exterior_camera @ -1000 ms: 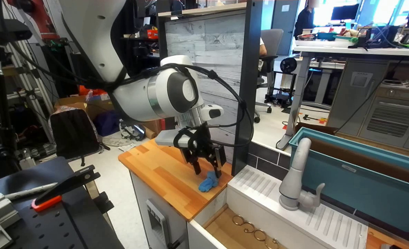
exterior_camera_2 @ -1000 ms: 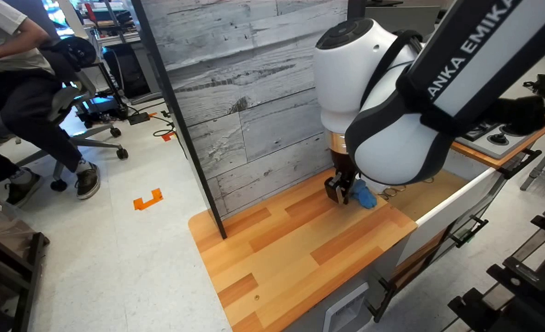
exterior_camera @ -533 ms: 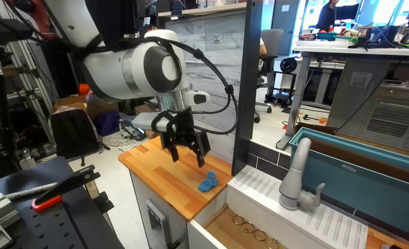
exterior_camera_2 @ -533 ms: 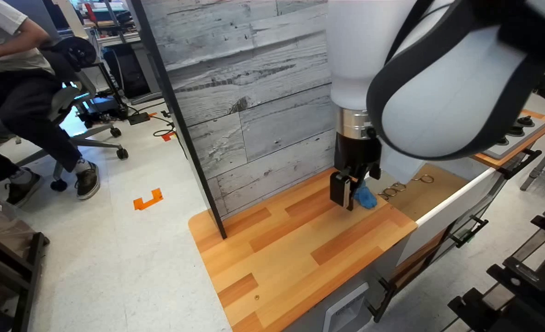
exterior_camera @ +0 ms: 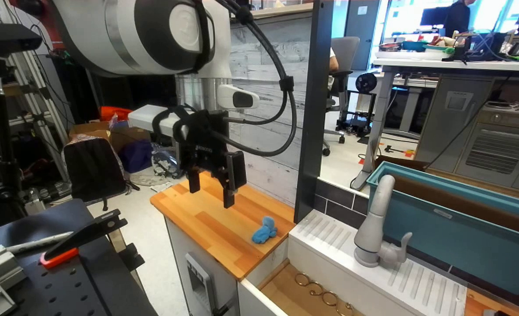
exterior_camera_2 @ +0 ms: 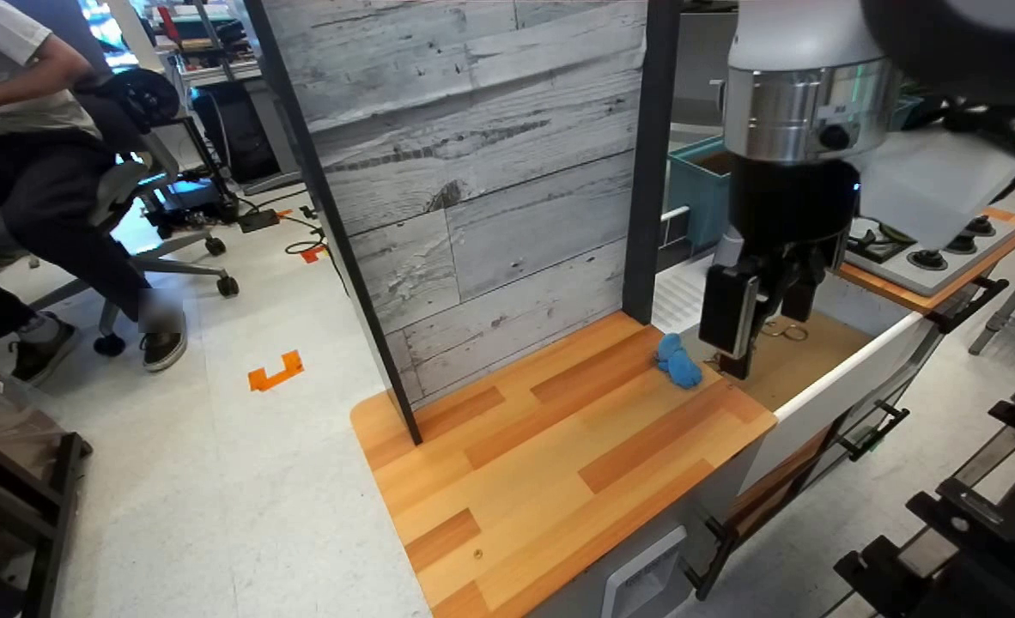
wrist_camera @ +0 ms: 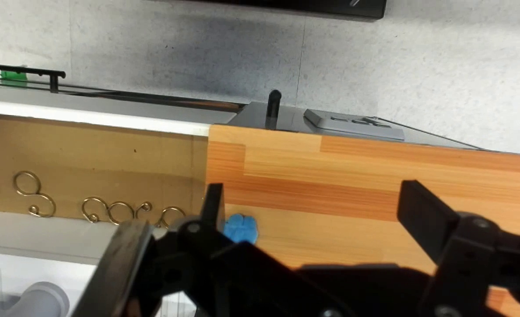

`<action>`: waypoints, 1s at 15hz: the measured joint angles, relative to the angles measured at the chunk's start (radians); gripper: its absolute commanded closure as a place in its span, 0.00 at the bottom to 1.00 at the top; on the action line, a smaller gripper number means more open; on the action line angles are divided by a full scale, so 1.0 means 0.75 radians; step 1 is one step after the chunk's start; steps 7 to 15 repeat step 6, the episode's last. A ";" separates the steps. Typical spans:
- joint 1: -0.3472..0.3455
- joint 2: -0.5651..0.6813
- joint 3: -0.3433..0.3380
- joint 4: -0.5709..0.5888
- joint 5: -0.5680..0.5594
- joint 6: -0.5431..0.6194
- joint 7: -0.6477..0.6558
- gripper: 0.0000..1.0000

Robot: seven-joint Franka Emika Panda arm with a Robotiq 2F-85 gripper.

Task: Move the blue plush toy to the right side of the counter.

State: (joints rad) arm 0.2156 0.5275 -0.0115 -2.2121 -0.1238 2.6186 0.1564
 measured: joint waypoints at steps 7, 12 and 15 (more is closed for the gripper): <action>-0.009 -0.023 0.013 -0.028 0.006 -0.001 -0.002 0.00; -0.009 -0.023 0.013 -0.028 0.006 -0.001 -0.002 0.00; -0.009 -0.023 0.013 -0.028 0.006 -0.001 -0.002 0.00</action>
